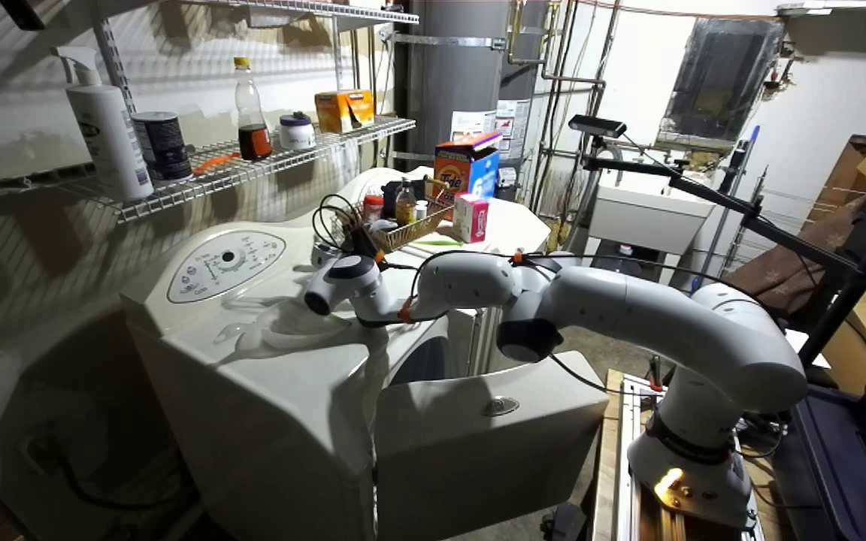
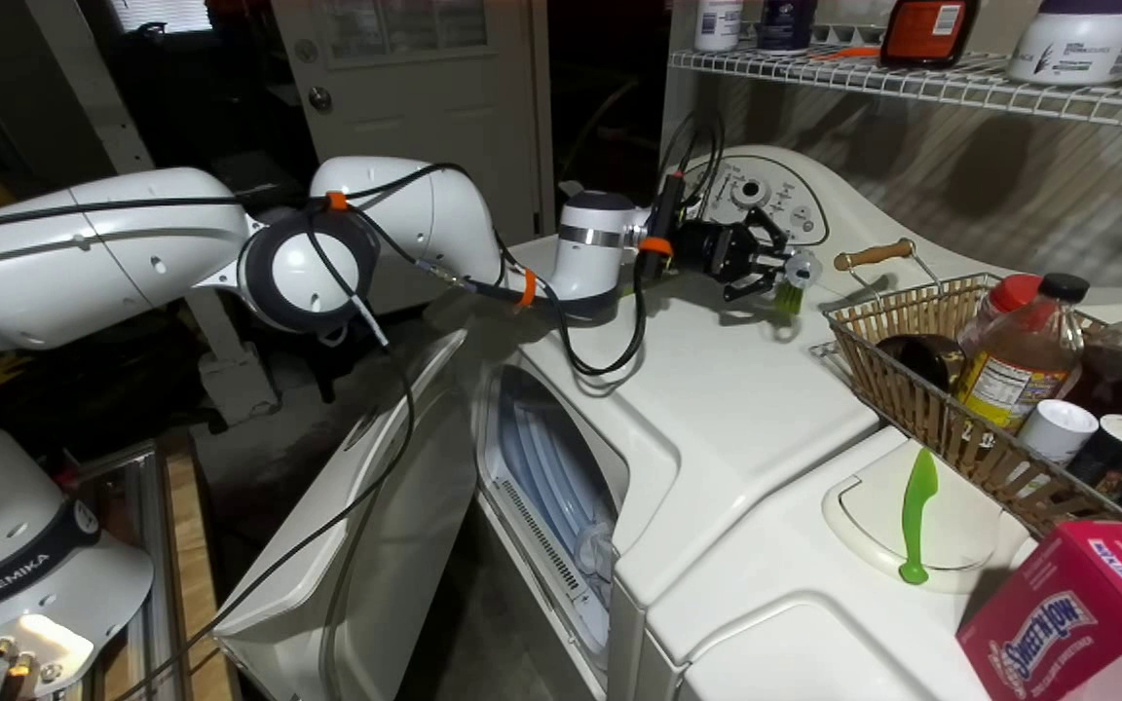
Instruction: Use the green brush to sweep the top of the machine on the left.
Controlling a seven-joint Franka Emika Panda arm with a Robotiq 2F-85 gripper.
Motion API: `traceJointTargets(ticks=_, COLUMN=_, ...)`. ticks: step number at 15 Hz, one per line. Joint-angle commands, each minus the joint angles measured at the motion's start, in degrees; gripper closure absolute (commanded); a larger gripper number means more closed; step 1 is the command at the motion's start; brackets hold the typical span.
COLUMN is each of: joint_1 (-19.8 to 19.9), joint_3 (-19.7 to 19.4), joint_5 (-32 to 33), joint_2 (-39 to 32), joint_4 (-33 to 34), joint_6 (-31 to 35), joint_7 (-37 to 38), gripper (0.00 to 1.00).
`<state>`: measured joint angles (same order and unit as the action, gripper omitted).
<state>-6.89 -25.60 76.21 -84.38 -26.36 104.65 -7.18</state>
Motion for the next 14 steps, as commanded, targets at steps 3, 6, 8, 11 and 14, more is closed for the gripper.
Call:
traceJointTargets(ticks=3, joint_1=1.3, joint_3=2.2, joint_5=1.3, joint_2=-0.7, joint_4=1.0, joint_6=5.5, joint_7=-10.7, gripper=0.97)
traceJointTargets(ticks=6, joint_1=1.2, joint_3=3.7, joint_5=0.3, joint_2=0.5, joint_4=-0.4, joint_6=7.2, joint_7=-17.3, gripper=0.97)
traceJointTargets(ticks=8, joint_1=1.1, joint_3=4.4, joint_5=-0.1, joint_2=1.4, joint_4=-1.0, joint_6=7.7, joint_7=-21.2, gripper=0.97)
traceJointTargets(ticks=11, joint_1=0.9, joint_3=6.8, joint_5=-1.6, joint_2=3.4, joint_4=-1.8, joint_6=7.5, joint_7=-27.7, gripper=0.97)
traceJointTargets(ticks=14, joint_1=0.9, joint_3=9.5, joint_5=-3.7, joint_2=4.8, joint_4=-1.7, joint_6=6.5, joint_7=-33.7, gripper=0.97)
